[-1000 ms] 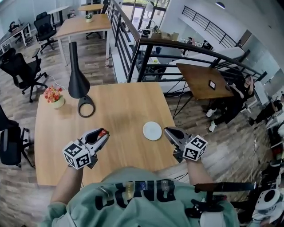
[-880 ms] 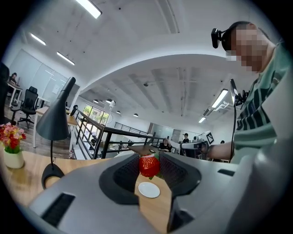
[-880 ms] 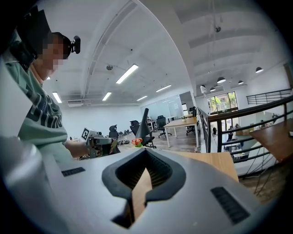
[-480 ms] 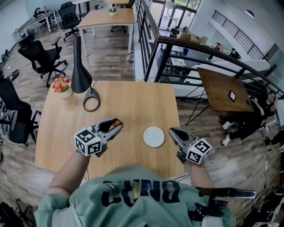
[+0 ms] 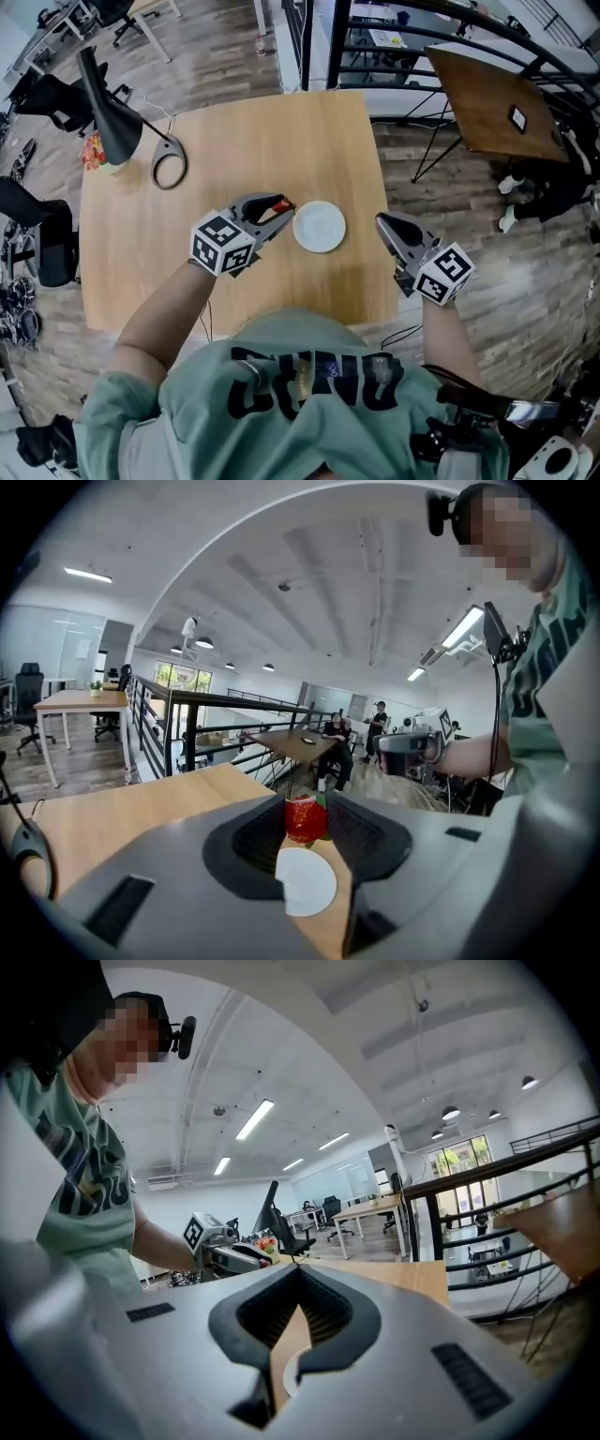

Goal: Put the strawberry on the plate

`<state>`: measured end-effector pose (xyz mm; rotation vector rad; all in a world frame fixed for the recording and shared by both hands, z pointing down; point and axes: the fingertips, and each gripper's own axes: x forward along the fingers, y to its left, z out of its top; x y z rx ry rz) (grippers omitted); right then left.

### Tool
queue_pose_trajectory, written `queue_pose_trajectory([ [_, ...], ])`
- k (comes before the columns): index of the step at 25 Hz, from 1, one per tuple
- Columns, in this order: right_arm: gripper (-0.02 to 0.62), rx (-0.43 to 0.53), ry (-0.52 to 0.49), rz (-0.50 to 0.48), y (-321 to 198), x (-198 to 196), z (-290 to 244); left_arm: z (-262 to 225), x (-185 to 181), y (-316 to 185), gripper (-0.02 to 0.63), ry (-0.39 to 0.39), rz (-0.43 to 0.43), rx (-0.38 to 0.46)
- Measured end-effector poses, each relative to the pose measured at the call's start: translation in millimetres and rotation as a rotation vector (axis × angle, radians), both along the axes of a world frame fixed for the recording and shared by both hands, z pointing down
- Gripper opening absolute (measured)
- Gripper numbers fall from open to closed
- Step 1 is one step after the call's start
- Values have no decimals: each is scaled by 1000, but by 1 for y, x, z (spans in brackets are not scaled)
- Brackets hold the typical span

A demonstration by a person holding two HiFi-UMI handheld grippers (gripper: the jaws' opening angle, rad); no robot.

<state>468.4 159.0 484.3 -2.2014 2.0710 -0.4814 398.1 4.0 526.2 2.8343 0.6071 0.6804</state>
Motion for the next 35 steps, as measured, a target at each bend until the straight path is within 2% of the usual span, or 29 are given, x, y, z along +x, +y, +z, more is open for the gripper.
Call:
queue_pose_trajectory([
  [6,6,-21,-13,20,19,20,24,53,42,36,137,-77,93,47],
  [13,6,-22,-50,44,32,23,44,119,49,60,137,-182,161,117],
  [19,6,-32,-78,54,44,23,61,162,51,73,137,-241,209,188],
  [29,6,-53,-100,74,63,27,78,211,54,81,137,-309,243,249],
  [35,6,-64,-114,80,74,29,86,227,57,87,137,-324,268,280],
])
